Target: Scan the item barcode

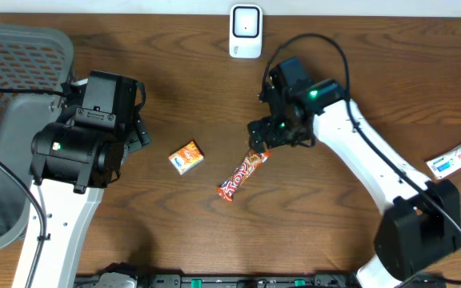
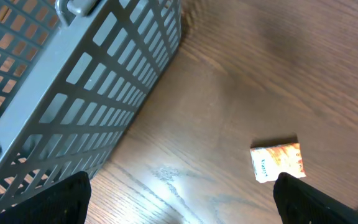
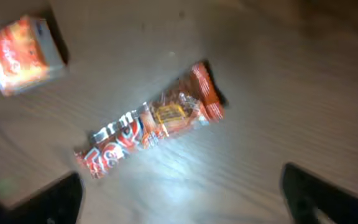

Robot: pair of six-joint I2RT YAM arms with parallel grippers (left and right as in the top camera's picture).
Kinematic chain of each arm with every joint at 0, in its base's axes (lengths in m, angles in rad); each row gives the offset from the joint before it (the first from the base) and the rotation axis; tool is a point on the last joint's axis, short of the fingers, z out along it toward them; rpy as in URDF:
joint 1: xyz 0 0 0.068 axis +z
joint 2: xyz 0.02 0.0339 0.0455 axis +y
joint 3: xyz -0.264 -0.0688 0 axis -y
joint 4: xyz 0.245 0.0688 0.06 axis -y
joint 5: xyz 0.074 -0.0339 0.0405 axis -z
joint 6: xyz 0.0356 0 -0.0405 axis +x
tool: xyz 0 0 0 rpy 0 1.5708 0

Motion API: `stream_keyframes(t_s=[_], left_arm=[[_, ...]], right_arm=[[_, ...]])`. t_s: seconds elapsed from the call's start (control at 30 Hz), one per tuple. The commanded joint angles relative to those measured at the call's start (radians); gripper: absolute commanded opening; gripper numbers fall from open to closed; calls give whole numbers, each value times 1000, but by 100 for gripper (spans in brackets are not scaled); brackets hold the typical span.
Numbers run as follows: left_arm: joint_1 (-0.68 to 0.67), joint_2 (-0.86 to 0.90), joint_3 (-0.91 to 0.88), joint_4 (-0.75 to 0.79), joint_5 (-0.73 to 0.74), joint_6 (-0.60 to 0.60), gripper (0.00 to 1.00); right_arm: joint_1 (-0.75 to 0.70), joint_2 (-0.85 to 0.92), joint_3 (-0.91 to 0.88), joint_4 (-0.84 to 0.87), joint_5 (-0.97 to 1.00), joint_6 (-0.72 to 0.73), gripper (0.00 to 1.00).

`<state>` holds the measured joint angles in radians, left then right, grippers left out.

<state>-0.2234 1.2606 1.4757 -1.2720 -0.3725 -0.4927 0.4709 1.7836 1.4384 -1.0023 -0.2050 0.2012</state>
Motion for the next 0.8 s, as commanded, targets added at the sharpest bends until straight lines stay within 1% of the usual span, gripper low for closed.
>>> stream_keyframes(t_s=[0.0, 0.03, 0.1, 0.17, 0.23, 0.27, 0.33, 0.4, 0.53, 0.57, 0.6, 0.63, 0.7, 0.73, 0.77], left_arm=[[5, 2, 0, 0, -13, 10, 94], [5, 2, 0, 0, -13, 10, 94], [5, 2, 0, 0, -13, 10, 94], [5, 2, 0, 0, -13, 10, 94], [5, 2, 0, 0, -13, 10, 94], [5, 2, 0, 0, -13, 10, 94], [5, 2, 0, 0, -13, 9, 94], [5, 2, 0, 0, -13, 10, 94], [5, 2, 0, 0, -13, 10, 94], [5, 2, 0, 0, -13, 10, 94], [5, 2, 0, 0, -13, 10, 94], [5, 2, 0, 0, -13, 9, 94], [5, 2, 0, 0, -13, 10, 94], [5, 2, 0, 0, -13, 10, 94], [5, 2, 0, 0, -13, 10, 94]], right_arm=[[8, 59, -98, 59, -55, 312, 82], [9, 74, -106, 58, -51, 379, 74], [10, 101, -107, 53, -47, 490, 73], [15, 115, -107, 67, -30, 576, 75], [16, 126, -107, 85, -25, 647, 80], [17, 134, -107, 90, -24, 706, 83], [19, 149, -107, 99, -24, 756, 85], [39, 195, -107, 132, -25, 831, 85], [69, 258, -107, 177, -53, 869, 86], [84, 292, -107, 198, -63, 885, 84], [91, 308, -107, 203, -63, 887, 78], [96, 320, -107, 202, -61, 888, 61], [103, 341, -107, 193, -29, 892, 6], [103, 343, -107, 187, -10, 892, 1], [103, 342, -106, 180, 17, 891, 1]])
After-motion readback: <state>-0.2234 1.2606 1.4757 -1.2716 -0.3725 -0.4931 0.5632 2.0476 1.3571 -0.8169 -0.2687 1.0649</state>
